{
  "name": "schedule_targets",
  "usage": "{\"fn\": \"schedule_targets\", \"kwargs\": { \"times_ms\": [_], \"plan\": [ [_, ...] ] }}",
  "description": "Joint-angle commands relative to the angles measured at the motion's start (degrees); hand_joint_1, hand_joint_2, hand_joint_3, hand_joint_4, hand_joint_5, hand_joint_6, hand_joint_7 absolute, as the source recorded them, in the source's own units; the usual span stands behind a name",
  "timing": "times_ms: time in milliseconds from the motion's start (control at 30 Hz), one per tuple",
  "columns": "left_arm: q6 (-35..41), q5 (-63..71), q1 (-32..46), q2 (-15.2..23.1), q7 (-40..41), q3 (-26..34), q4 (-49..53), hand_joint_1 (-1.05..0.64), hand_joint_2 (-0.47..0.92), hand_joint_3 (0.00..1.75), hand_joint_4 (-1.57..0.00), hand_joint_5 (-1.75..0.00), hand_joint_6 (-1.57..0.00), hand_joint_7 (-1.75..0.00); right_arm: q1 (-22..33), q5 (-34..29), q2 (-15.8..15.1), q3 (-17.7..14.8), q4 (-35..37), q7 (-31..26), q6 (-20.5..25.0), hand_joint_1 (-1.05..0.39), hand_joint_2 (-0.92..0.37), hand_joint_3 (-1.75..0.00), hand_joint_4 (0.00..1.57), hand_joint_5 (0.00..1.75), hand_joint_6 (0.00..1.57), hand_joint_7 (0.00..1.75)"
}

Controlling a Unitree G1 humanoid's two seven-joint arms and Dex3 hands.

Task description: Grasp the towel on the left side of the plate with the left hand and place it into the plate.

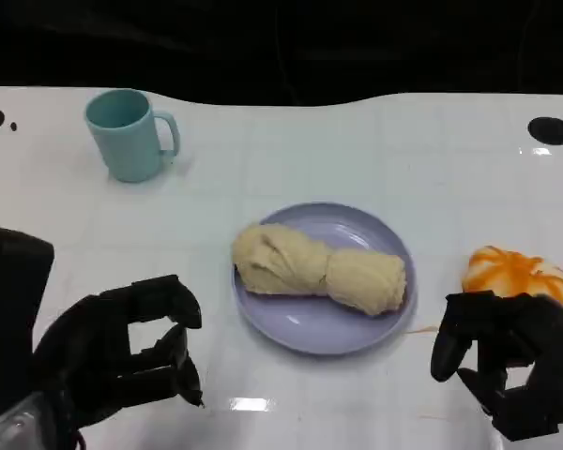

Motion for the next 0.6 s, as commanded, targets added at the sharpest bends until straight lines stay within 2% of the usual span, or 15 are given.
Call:
{"fn": "schedule_targets", "kwargs": {
  "times_ms": [33,467,600],
  "plan": [
    [-3.03,0.61,1.77,1.69,-0.19,-0.78,1.05,-0.09,0.56,1.30,-0.82,-1.75,-0.66,-1.75,0.71,-0.51,0.14,0.02,1.94,-1.26,-3.76,0.05,-0.57,-1.09,0.74,1.75,0.70,1.43],
    [-6.30,0.79,3.42,2.13,0.76,-2.23,1.46,-0.07,0.56,1.31,-0.82,-1.75,-0.65,-1.75,1.02,-1.64,0.28,0.39,2.68,-1.35,-5.66,0.06,-0.58,-1.07,0.75,1.75,0.69,1.43],
    [-6.01,0.63,3.48,2.10,1.10,-2.22,1.00,-0.08,0.56,1.31,-0.82,-1.75,-0.64,-1.75,1.07,-1.38,0.24,0.07,2.21,-1.04,-4.95,0.06,-0.59,-1.06,0.76,1.75,0.68,1.43]
  ]
}}
